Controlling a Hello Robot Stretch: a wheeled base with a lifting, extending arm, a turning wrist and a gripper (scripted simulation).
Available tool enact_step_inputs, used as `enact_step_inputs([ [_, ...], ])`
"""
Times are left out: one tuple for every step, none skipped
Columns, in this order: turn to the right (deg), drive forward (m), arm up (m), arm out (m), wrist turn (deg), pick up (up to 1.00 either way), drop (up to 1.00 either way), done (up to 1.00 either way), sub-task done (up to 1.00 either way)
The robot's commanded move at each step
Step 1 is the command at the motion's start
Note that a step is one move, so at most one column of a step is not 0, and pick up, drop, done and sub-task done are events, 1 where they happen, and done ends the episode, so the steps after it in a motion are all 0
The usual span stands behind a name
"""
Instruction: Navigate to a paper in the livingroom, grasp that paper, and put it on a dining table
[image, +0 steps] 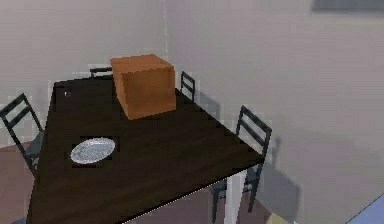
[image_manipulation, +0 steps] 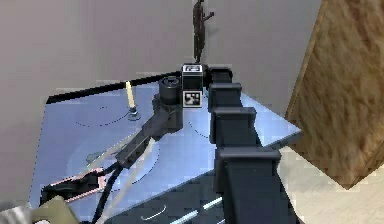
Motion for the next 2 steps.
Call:
enact_step_inputs([
  [0.0,0.00,0.00,-0.20,0.0,0.00,0.00,0.00,0.00],
  [-45.0,0.00,0.00,0.00,0.0,0.00,0.00,0.00,0.00],
])
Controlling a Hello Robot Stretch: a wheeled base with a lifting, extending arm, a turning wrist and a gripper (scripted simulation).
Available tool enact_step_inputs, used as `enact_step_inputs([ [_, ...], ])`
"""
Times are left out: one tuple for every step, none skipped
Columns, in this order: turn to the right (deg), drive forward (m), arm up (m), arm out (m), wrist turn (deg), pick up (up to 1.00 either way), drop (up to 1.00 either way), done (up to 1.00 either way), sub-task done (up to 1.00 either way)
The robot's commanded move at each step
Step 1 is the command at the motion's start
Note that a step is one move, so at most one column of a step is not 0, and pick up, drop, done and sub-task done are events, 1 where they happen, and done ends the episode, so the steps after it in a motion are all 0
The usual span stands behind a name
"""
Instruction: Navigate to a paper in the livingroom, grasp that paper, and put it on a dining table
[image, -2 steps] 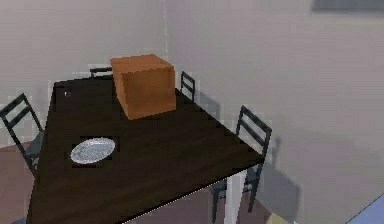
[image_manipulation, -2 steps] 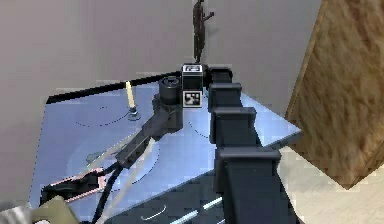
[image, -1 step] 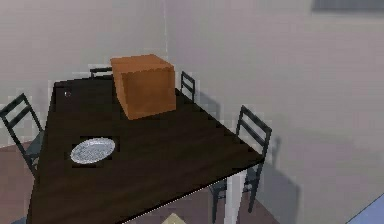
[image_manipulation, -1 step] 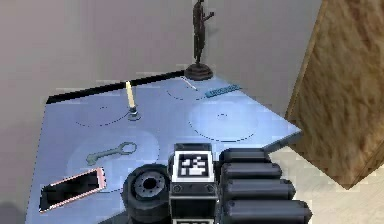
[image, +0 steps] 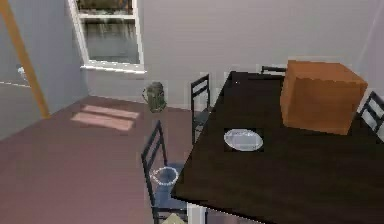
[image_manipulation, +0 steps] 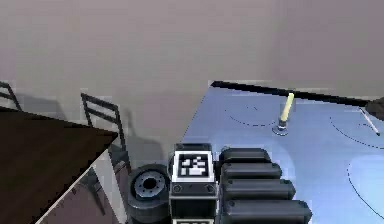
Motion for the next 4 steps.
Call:
enact_step_inputs([
  [-45.0,0.00,0.00,0.00,0.0,0.00,0.00,0.00,0.00],
  [-42.0,0.00,0.00,0.00,0.0,0.00,0.00,0.00,0.00],
  [0.0,0.45,0.00,0.00,0.0,0.00,0.00,0.00,0.00],
  [45.0,0.00,0.00,0.00,0.0,0.00,0.00,0.00,0.00],
])
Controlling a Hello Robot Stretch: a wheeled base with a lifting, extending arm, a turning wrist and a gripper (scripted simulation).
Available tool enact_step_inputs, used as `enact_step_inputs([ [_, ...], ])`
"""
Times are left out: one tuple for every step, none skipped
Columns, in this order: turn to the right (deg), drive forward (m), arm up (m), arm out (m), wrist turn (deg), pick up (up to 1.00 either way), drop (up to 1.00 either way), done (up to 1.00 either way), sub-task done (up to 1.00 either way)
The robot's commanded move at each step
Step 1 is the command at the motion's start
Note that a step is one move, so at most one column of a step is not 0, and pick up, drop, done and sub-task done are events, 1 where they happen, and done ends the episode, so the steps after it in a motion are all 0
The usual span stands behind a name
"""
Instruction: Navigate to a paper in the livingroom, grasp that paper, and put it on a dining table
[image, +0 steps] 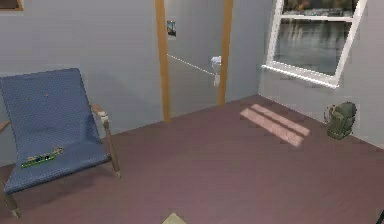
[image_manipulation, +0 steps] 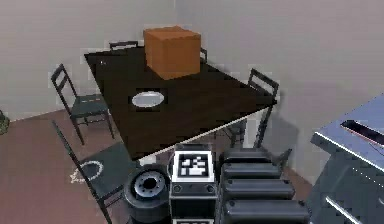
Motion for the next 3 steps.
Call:
enact_step_inputs([
  [33.0,0.00,0.00,0.00,0.0,0.00,0.00,0.00,0.00],
  [0.0,0.10,0.00,0.00,0.0,0.00,0.00,0.00,0.00],
  [0.0,0.95,0.00,0.00,0.0,0.00,0.00,0.00,0.00],
])
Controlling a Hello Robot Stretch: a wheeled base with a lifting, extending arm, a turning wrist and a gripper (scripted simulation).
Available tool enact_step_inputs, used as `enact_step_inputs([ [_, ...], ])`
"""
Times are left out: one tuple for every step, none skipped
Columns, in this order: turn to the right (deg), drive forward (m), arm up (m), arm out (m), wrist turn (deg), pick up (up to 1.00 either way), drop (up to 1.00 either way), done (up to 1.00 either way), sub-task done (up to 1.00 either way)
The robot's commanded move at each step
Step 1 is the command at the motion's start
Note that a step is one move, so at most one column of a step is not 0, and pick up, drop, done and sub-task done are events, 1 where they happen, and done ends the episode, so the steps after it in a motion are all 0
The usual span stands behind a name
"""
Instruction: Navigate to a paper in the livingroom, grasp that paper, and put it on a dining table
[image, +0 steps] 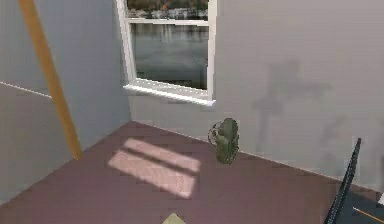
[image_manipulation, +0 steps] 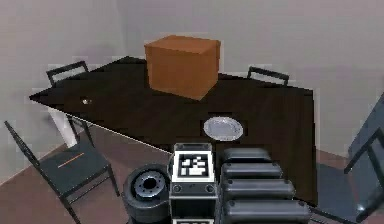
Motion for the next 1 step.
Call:
enact_step_inputs([
  [-45.0,0.00,0.00,0.00,0.0,0.00,0.00,0.00,0.00],
])
